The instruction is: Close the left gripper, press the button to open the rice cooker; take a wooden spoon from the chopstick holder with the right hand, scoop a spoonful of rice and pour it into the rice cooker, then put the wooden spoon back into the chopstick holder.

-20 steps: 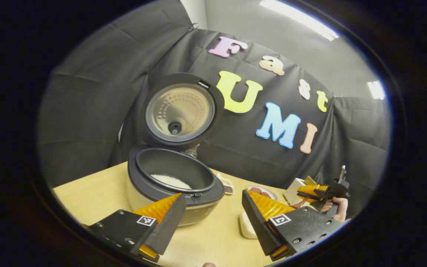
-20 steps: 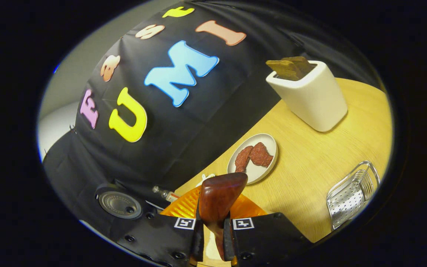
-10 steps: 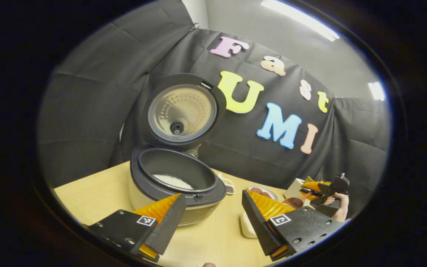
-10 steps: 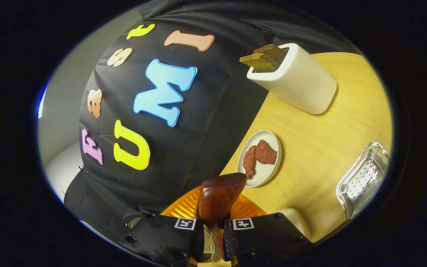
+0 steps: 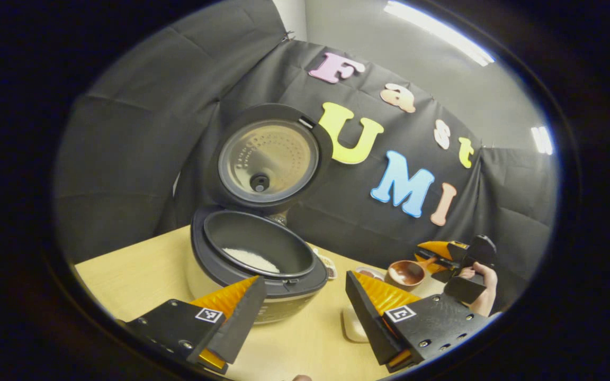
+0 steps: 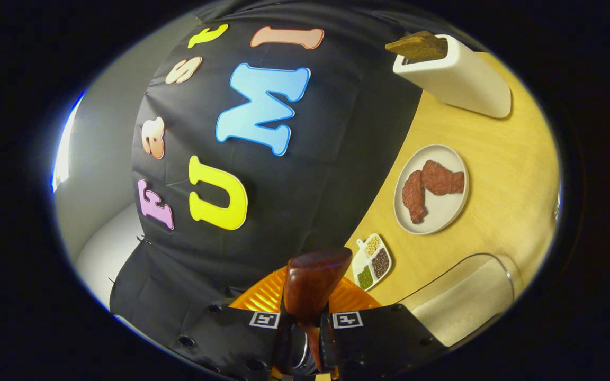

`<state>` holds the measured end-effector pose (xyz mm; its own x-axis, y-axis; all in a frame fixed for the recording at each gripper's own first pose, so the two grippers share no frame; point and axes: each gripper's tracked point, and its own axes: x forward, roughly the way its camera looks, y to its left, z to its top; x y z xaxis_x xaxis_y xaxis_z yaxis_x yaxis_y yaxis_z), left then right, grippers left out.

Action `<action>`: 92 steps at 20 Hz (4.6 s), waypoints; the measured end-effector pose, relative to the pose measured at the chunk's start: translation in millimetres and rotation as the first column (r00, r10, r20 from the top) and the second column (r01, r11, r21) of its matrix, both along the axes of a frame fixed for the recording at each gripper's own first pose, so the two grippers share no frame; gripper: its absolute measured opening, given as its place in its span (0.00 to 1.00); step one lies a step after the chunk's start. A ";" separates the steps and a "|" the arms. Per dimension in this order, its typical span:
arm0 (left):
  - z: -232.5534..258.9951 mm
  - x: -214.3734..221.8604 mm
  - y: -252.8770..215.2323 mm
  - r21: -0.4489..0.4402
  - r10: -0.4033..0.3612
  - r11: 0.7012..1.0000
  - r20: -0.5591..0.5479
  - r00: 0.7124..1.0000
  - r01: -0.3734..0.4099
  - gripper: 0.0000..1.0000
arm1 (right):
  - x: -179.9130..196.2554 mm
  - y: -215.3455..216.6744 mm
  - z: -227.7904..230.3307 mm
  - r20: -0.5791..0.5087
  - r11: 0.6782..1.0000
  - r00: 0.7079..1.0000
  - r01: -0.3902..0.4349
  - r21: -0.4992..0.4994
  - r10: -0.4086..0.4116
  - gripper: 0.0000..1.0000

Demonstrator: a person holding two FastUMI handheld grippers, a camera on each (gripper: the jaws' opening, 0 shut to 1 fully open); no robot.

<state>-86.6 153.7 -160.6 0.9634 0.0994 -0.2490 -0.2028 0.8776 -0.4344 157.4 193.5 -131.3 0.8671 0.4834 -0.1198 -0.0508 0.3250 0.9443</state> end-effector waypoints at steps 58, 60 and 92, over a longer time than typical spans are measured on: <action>11.6 -55.1 90.6 0.194 0.134 0.972 0.016 0.991 -0.134 0.94 | -45.0 343.3 46.1 0.390 0.410 0.594 0.108 -0.906 0.704 0.20; 12.0 -55.7 90.3 0.197 0.132 0.971 0.018 0.991 -0.133 0.94 | -50.9 341.0 42.8 0.381 0.393 0.583 0.112 -0.913 0.718 0.22; 48.8 -10.5 -13.1 0.256 -0.018 0.967 0.069 0.997 -0.001 0.95 | -71.8 -55.2 94.1 0.505 0.500 0.836 0.351 -0.792 0.213 0.22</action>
